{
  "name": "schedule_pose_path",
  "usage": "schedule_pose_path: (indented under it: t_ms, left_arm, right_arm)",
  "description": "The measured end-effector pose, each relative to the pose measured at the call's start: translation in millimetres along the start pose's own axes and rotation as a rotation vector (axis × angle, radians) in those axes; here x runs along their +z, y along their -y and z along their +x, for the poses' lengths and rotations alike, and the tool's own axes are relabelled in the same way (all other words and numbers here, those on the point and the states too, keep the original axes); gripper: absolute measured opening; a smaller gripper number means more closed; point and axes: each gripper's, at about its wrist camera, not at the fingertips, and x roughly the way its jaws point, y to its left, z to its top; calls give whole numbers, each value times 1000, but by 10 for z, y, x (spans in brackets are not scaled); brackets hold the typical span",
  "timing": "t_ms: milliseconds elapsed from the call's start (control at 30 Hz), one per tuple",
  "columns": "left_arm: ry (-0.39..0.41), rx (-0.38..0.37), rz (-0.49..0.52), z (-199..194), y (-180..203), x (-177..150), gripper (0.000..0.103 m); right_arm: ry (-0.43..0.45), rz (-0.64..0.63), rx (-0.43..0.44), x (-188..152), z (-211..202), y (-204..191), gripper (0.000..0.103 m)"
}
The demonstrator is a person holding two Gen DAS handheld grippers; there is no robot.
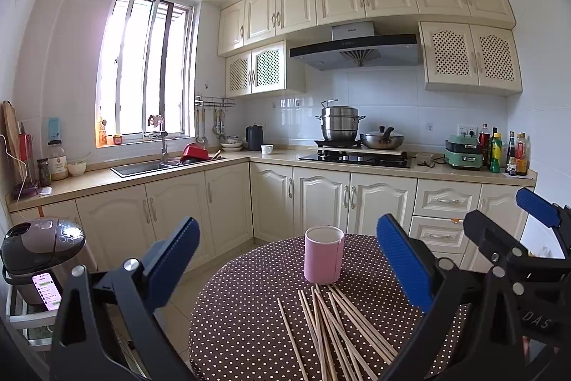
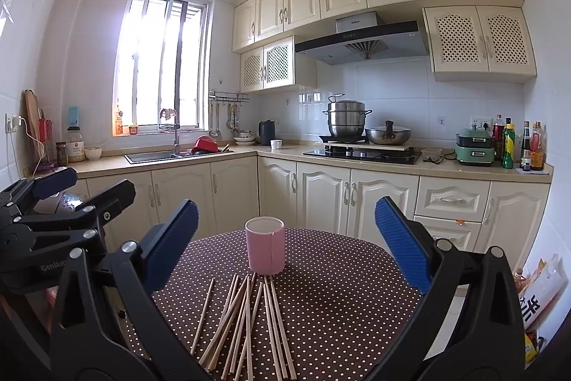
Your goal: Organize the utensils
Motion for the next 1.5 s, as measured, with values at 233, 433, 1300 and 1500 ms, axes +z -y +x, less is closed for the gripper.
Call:
schedule_pose_path:
  t_ms: [233, 433, 1300, 1500]
  left_arm:
    - [-1, 4, 0, 8, 1, 3, 98]
    - [-4, 3, 1, 15, 7, -6, 98]
    - [-32, 9, 3, 172, 55, -50, 98]
    - [-45, 10, 7, 271, 84, -74, 98]
  right_arm:
    - [-3, 4, 1, 2, 0, 10, 97]
    - [-5, 5, 2, -2, 0, 13, 97]
    - [-33, 22, 13, -54, 157, 42, 97]
    - [-44, 28, 13, -89, 226, 58, 97]
